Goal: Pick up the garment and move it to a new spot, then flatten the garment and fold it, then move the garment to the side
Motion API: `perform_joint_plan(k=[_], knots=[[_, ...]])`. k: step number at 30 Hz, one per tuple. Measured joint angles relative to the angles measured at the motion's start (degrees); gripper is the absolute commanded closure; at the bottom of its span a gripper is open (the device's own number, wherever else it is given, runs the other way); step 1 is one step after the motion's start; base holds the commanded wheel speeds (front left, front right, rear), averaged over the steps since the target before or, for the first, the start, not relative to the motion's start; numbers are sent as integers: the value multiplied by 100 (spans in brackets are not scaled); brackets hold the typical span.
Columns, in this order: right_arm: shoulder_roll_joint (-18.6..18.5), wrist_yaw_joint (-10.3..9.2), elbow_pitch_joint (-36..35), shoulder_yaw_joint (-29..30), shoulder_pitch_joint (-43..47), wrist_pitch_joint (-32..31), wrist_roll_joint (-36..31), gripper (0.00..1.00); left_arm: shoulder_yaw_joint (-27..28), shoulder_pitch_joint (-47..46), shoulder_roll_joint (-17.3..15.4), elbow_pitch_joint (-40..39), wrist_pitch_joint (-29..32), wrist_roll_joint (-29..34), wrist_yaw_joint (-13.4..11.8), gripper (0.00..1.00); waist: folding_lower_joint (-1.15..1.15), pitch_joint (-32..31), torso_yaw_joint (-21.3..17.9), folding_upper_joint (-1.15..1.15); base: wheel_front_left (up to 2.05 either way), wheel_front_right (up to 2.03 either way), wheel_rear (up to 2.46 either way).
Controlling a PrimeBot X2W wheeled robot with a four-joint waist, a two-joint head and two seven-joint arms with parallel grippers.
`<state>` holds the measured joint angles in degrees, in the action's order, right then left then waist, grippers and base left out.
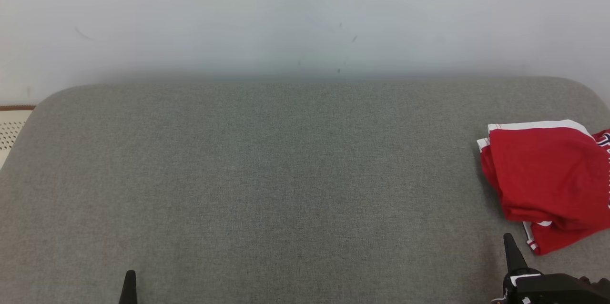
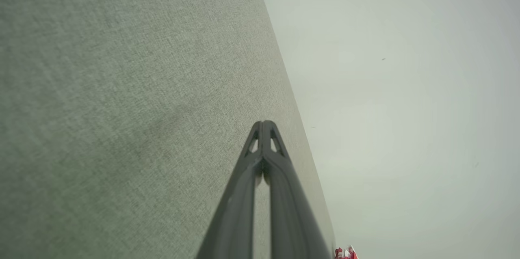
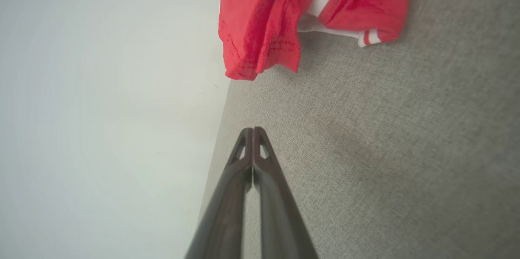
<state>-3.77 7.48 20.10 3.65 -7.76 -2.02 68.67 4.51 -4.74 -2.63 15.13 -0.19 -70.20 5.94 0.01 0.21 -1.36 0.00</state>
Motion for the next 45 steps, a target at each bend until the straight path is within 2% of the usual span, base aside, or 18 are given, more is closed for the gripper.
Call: perform_joint_plan(k=[45], knots=[[74,0,-290,296,-103,-556,2108,100,181,-132,-14,-69,480,-2002,133,100,-1,-7,122,0,0,0,0]])
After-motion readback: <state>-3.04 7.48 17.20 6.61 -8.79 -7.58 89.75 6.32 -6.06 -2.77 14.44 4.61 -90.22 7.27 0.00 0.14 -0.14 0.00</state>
